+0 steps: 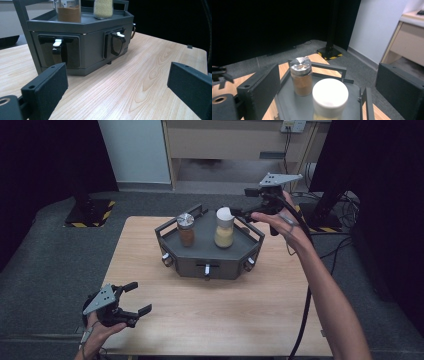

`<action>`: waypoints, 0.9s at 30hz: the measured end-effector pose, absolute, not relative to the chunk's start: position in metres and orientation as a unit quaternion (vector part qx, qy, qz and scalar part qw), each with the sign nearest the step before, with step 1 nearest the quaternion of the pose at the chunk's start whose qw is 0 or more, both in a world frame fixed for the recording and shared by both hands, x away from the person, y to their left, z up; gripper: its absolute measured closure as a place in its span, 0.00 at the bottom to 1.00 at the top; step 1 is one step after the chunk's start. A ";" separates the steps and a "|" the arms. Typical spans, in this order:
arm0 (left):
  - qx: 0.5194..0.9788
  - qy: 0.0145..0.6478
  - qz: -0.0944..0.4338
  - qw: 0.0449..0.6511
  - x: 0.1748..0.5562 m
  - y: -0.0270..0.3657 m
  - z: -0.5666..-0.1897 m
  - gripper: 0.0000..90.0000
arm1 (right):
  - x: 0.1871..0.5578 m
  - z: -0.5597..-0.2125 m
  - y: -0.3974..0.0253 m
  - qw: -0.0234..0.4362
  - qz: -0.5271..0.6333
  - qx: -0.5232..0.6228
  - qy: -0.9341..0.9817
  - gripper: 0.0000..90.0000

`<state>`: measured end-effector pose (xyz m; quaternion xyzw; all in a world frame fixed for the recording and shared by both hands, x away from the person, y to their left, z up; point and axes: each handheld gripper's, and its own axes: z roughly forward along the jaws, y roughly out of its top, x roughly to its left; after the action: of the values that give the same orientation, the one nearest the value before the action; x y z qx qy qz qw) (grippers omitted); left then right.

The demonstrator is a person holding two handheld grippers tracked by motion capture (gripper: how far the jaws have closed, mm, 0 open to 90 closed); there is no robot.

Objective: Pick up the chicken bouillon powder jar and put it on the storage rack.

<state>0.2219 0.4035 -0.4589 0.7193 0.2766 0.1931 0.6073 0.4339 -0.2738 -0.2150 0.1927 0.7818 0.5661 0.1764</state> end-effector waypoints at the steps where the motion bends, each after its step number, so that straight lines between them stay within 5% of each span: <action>1: 0.720 0.276 0.193 0.607 0.222 0.403 -0.459 0.02 | 0.428 -0.214 -0.279 0.181 0.570 0.189 0.779 0.07; 10: 0.720 0.277 0.193 0.606 0.222 0.402 -0.459 0.02 | 0.372 -0.227 -0.317 0.199 0.582 0.173 0.769 0.07; 27: 0.718 0.281 0.198 0.605 0.219 0.401 -0.459 0.02 | 0.290 -0.303 -0.348 0.218 0.585 0.187 0.759 0.06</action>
<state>0.2189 0.4010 -0.4591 0.7184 0.2811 0.1983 0.6046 0.2905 -0.3485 -0.3030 0.1868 0.7588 0.5848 0.2177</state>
